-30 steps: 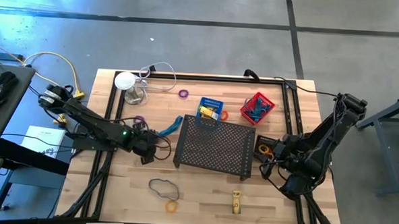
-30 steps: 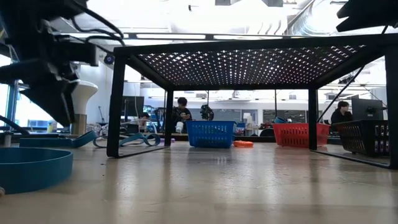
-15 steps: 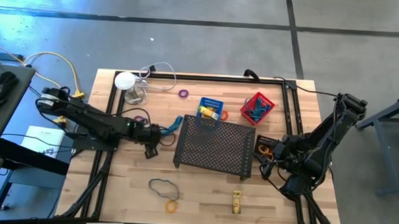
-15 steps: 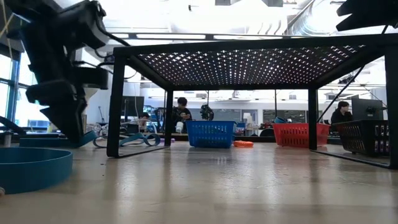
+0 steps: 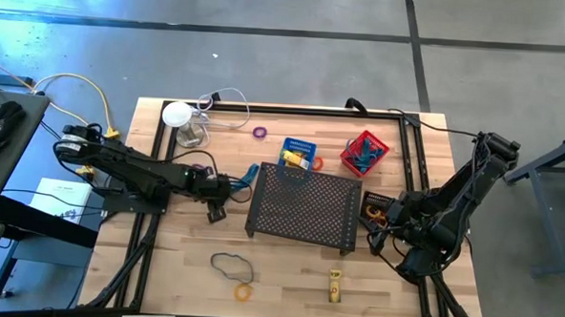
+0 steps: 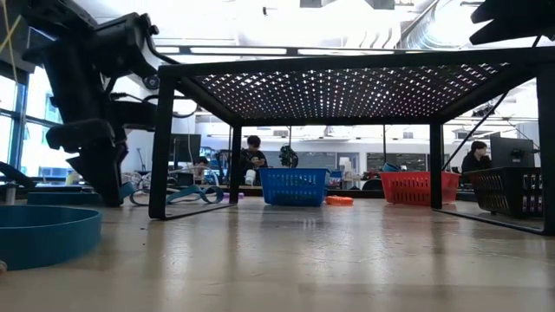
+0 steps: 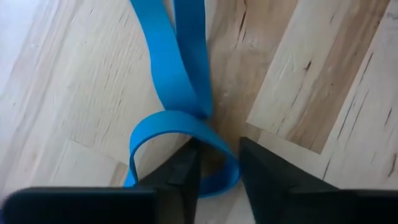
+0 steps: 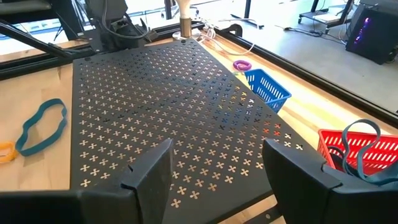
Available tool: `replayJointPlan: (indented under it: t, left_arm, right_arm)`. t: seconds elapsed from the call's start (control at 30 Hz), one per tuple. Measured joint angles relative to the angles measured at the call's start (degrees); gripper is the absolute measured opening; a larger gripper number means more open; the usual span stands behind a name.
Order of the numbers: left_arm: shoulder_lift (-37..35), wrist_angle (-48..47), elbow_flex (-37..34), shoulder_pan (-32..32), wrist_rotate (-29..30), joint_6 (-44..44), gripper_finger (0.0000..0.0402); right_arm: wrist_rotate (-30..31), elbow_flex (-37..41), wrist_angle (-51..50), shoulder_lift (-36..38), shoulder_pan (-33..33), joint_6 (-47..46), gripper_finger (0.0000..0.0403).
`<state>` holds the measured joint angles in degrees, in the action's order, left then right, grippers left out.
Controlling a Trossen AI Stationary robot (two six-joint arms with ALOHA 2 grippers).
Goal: Pick & Place Office Desk Supplies
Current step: Put the blue rubber band into the red bin
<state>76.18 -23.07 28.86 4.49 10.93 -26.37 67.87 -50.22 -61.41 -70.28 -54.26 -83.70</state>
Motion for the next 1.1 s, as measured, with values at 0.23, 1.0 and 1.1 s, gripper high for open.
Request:
replayJointPlan:
  t: [0.23,1.0,1.1]
  left_arm:
    - [0.1,0.0,0.1,0.5,-0.1,-0.1,0.0006]
    - [-7.6,20.8,20.2,33.2,-5.2,6.8,0.0001]
    - [-5.9,29.4,20.3,34.6,-1.8,12.6,0.0001]
  right_arm:
    - [-0.5,0.0,3.6,0.0,0.0,2.9,0.0235]
    - [-20.6,0.0,55.8,-5.7,3.0,60.9,0.0235]
    - [-21.7,0.0,62.2,-7.9,4.8,66.0,0.0235]
